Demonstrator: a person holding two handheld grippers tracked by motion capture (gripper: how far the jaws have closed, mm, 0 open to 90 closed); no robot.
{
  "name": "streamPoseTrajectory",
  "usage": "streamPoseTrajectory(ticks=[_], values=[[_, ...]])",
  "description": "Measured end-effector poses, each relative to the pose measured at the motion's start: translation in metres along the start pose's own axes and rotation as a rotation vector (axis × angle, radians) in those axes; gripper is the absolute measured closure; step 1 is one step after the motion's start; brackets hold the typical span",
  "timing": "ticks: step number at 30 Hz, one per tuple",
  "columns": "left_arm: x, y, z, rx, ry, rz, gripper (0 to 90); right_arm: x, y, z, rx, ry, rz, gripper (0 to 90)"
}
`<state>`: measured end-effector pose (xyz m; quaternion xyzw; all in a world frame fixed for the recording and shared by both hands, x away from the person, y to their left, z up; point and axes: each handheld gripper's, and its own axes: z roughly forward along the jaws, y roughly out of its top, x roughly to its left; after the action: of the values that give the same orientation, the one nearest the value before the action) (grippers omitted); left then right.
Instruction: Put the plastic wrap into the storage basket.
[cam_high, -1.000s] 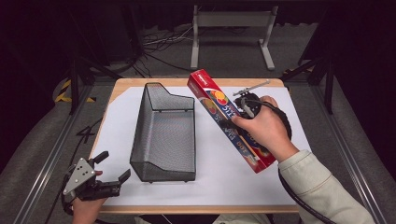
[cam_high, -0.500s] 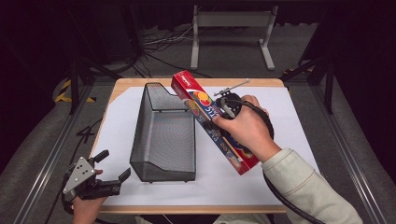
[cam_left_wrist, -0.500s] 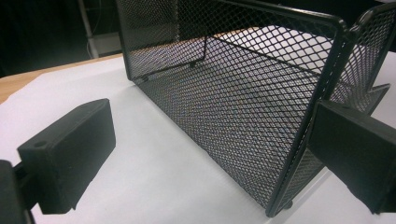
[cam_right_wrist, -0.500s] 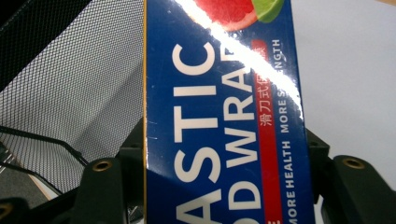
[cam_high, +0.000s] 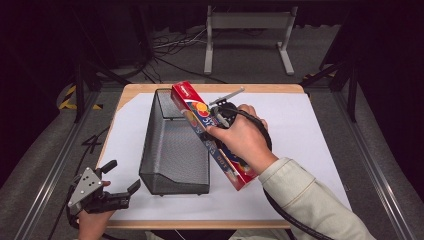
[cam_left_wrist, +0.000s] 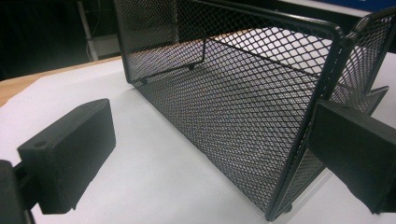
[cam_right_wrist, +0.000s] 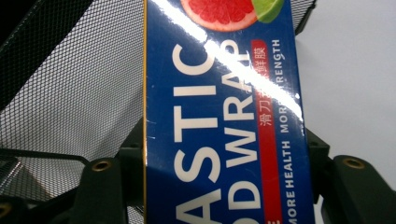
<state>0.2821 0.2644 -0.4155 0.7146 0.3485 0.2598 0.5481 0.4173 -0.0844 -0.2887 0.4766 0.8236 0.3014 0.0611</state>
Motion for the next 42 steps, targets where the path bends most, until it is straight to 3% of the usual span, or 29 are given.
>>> streamPoseTrajectory(ticks=[18,29,42], values=[[0.0,0.001,0.002,-0.002,-0.007,0.004,2.0,0.021,0.001,0.043,0.075,0.031,0.027,39.5],[0.0,0.0,0.0,-0.01,-0.003,-0.003,2.1,0.032,0.01,0.061,0.137,0.007,0.042,39.3],[0.0,-0.001,-0.001,-0.006,-0.003,-0.003,2.0,0.034,0.016,0.076,0.164,-0.027,0.048,39.1]])
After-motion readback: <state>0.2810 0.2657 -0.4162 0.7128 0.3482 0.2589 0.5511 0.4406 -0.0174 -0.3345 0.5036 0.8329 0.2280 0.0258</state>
